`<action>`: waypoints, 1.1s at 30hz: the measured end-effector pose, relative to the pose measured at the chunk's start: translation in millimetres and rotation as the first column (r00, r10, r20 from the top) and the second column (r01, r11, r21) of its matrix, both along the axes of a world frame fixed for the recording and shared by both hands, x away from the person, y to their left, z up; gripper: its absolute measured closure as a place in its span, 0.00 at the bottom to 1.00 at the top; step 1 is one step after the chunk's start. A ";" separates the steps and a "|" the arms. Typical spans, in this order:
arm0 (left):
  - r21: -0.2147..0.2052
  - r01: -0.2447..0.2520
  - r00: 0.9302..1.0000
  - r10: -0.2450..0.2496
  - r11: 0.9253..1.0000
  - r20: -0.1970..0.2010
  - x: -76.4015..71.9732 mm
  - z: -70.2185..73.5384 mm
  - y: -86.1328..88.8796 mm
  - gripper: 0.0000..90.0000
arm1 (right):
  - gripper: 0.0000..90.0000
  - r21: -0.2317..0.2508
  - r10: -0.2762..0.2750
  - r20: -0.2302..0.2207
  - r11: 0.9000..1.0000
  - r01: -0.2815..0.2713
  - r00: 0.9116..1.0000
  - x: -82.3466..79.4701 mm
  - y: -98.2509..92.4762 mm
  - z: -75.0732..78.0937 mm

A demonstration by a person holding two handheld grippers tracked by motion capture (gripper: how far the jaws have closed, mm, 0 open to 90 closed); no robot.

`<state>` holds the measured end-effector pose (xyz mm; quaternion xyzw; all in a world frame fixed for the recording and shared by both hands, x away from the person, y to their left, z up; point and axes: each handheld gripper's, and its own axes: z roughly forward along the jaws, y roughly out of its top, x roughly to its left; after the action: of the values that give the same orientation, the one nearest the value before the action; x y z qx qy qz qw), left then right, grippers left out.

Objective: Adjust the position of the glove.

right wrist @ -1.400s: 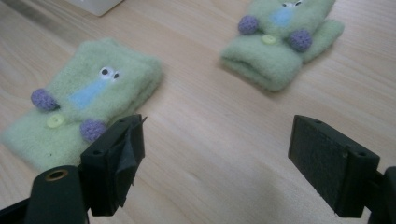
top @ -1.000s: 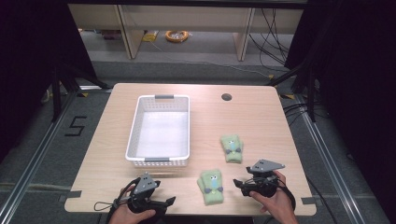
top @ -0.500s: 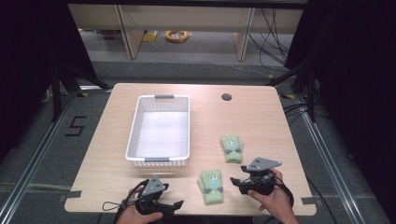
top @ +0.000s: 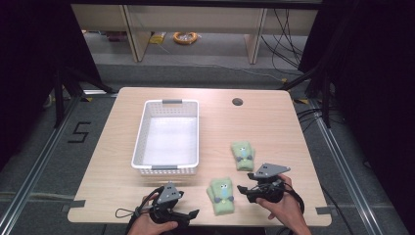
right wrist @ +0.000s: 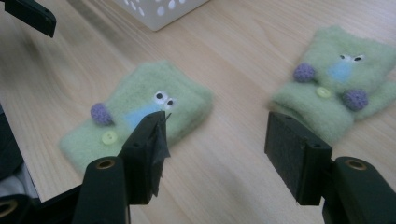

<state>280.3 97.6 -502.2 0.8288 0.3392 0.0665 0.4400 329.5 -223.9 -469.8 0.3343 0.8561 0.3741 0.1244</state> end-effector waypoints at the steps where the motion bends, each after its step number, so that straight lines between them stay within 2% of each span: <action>1: -0.004 0.006 1.000 -0.006 1.000 0.009 -0.1 0.3 -2.7 0.22 | 0.45 0.005 0.014 -0.001 1.000 -0.014 1.000 1.3 1.4 -0.1; 2: 0.011 0.005 1.000 -0.005 1.000 0.006 -0.3 0.4 -4.7 0.22 | 0.46 0.000 0.011 -0.008 1.000 -0.011 1.000 1.3 2.6 1.0; 3: -0.008 0.011 1.000 -0.011 1.000 0.002 -1.5 1.0 -8.1 0.22 | 0.47 0.001 0.012 -0.001 1.000 -0.012 1.000 2.6 4.1 1.0; 4: -0.008 0.016 1.000 -0.016 1.000 -0.005 -1.9 1.9 -10.5 0.22 | 0.47 0.006 0.010 -0.014 1.000 -0.010 1.000 3.2 5.7 1.8; 5: -0.010 0.022 1.000 -0.022 1.000 0.011 -1.9 1.9 -13.1 0.23 | 0.48 0.001 0.017 -0.018 1.000 -0.017 1.000 5.2 6.6 2.8; 7: 0.003 0.034 0.999 -0.034 0.999 0.013 -1.3 3.4 -14.3 0.24 | 0.48 0.001 0.021 -0.012 1.000 -0.021 1.000 7.6 8.0 2.7; 8: -0.010 0.029 1.000 -0.029 1.000 -0.001 -1.7 5.8 -19.1 0.25 | 0.51 0.008 0.032 -0.014 0.999 -0.032 0.999 13.3 12.0 2.6; 10: -0.012 0.045 0.999 -0.045 0.999 0.012 -2.8 8.5 -23.7 0.28 | 0.52 0.012 0.051 -0.024 0.999 -0.051 0.998 18.5 14.9 3.4; 13: -0.005 0.072 0.997 -0.072 0.997 0.008 -2.5 9.5 -28.3 0.33 | 0.52 0.017 0.074 -0.028 0.997 -0.074 0.997 23.2 19.4 3.6; 14: -0.009 0.075 0.997 -0.075 0.997 -0.006 -3.3 8.7 -32.4 0.33 | 0.52 0.017 0.080 -0.033 0.997 -0.080 0.996 25.3 21.6 3.1; 15: -0.009 0.084 0.996 -0.084 0.996 -0.007 -4.7 7.6 -39.5 0.36 | 0.53 0.003 0.094 -0.056 0.996 -0.094 0.994 28.7 26.1 1.3; 17: 0.001 0.098 0.995 -0.098 0.995 -0.009 -4.4 7.3 -41.2 0.38 | 0.54 -0.004 0.102 -0.065 0.995 -0.103 0.993 30.6 29.5 -0.5; 18: -0.001 0.108 0.994 -0.108 0.994 -0.001 -4.7 6.3 -45.1 0.39 | 0.55 0.008 0.095 -0.054 0.996 -0.094 0.994 31.5 32.5 -3.9; 19: 0.036 0.122 0.993 -0.122 0.992 0.001 -3.6 6.3 -46.7 0.39 | 0.55 0.008 0.095 -0.054 0.996 -0.094 0.994 31.5 32.5 -3.9; 20: 0.017 0.125 0.992 -0.125 0.992 -0.005 -3.3 4.4 -50.8 0.39 | 0.57 -0.010 0.112 -0.076 0.994 -0.113 0.991 34.7 34.6 -4.7; 22: 0.027 0.126 0.992 -0.126 0.992 -0.007 -2.5 2.5 -54.6 0.42 | 0.58 0.003 0.105 -0.072 0.994 -0.105 0.992 35.9 37.0 -6.9; 23: 0.056 0.141 0.990 -0.142 0.988 0.006 -0.5 2.6 -55.2 0.43 | 0.59 -0.011 0.107 -0.080 0.994 -0.108 0.991 38.7 39.1 -7.9; 24: 0.052 0.129 0.992 -0.129 0.990 0.006 -0.3 1.5 -57.4 0.43 | 0.59 -0.011 0.107 -0.080 0.994 -0.108 0.991 38.7 39.1 -7.9; 25: 0.071 0.156 0.987 -0.158 0.985 0.020 2.4 1.6 -58.2 0.43 | 0.60 -0.017 0.113 -0.070 0.993 -0.115 0.991 40.2 39.8 -9.6; 26: 0.059 0.141 0.990 -0.142 0.988 0.012 2.3 -0.1 -60.8 0.44 | 0.61 -0.034 0.108 -0.101 0.993 -0.112 0.989 42.2 43.1 -11.0; 27: 0.074 0.145 0.989 -0.146 0.987 0.002 3.9 -1.7 -63.2 0.44 | 0.61 -0.039 0.107 -0.103 0.993 -0.112 0.989 43.5 44.3 -12.6; 28: 0.100 0.158 0.987 -0.160 0.982 0.017 6.6 -1.5 -63.2 0.43 | 0.61 -0.034 0.104 -0.105 0.994 -0.108 0.989 43.9 45.6 -14.6; 30: 0.089 0.156 0.987 -0.158 0.984 0.010 7.1 -1.1 -65.4 0.44 | 0.61 -0.045 0.104 -0.111 0.993 -0.109 0.988 44.6 46.4 -16.1; 31: 0.111 0.152 0.988 -0.155 0.982 0.023 9.1 -1.1 -68.1 0.46 | 0.61 -0.046 0.091 -0.148 0.994 -0.099 0.985 43.1 49.7 -19.1; 32: 0.094 0.146 0.988 -0.149 0.985 0.028 7.9 -2.1 -72.1 0.46 | 0.62 -0.039 0.094 -0.149 0.994 -0.101 0.984 43.2 49.9 -20.0; 33: 0.128 0.167 0.984 -0.173 0.978 0.035 9.0 -1.9 -73.3 0.46 | 0.62 -0.052 0.103 -0.148 0.992 -0.112 0.984 44.8 49.1 -20.3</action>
<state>289.3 24.4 -504.1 0.8788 0.2521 0.0689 0.3992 374.3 -174.8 -490.1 0.3099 0.8905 0.3291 0.0512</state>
